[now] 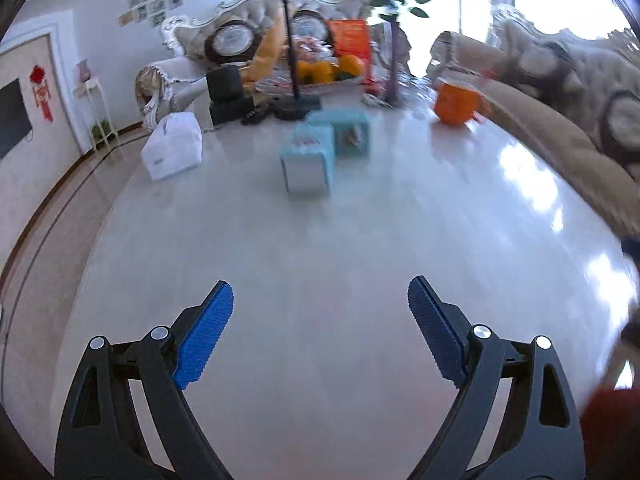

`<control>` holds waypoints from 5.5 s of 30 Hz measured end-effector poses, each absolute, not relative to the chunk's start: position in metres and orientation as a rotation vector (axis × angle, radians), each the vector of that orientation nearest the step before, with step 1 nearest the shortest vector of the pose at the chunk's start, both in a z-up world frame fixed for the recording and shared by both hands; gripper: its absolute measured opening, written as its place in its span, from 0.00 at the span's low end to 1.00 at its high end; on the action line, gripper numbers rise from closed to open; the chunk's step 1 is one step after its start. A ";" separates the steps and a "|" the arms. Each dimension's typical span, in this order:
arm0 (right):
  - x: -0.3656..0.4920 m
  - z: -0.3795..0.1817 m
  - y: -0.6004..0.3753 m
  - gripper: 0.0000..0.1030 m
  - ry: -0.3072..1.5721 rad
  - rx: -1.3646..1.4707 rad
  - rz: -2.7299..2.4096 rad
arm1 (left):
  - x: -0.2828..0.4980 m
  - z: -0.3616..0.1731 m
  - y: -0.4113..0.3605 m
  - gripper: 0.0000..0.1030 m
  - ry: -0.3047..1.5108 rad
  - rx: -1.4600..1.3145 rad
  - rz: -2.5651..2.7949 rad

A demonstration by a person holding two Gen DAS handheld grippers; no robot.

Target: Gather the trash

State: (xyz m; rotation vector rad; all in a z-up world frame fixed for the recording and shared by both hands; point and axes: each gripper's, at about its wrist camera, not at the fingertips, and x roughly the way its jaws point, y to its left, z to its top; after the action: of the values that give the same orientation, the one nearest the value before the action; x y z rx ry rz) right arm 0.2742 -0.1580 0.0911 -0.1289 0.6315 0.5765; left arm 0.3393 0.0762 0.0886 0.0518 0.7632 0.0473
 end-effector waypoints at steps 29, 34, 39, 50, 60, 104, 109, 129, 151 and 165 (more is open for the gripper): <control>0.529 0.068 -0.012 0.91 0.608 -0.552 0.801 | 0.532 0.041 0.122 0.84 0.935 -0.102 0.123; 0.554 0.066 0.000 0.91 0.663 -0.493 0.852 | 0.530 0.041 0.135 0.84 0.938 -0.069 0.112; 0.565 0.062 0.015 0.91 0.686 -0.482 0.904 | 0.529 0.042 0.148 0.84 0.934 -0.096 0.112; 0.581 0.047 0.010 0.90 0.771 -0.422 0.924 | 0.531 0.040 0.142 0.84 0.956 -0.043 0.145; 0.578 0.039 0.016 0.44 0.836 -0.421 0.901 | 0.525 0.046 0.147 0.47 0.915 -0.072 0.164; 0.111 -0.100 -0.141 0.44 1.106 0.255 0.555 | 0.067 -0.087 0.034 0.47 1.048 -0.103 -0.049; 0.108 -0.133 -0.145 0.44 1.180 0.238 0.500 | 0.069 -0.121 0.014 0.48 1.105 -0.022 -0.102; 0.107 -0.153 -0.149 0.92 1.228 0.216 0.392 | 0.078 -0.154 0.017 0.87 1.222 -0.057 -0.045; 0.043 -0.058 -0.147 0.93 0.976 0.117 0.344 | 0.017 -0.036 0.029 0.87 0.886 -0.026 0.015; 0.039 -0.046 -0.154 0.93 0.916 0.118 0.320 | 0.003 -0.007 0.016 0.87 0.805 0.014 0.009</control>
State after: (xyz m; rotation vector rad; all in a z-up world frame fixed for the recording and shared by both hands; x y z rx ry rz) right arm 0.0394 -0.1539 -0.0459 0.1183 0.9157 0.3199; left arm 0.0032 0.0160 -0.0075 0.0142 0.8046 0.0092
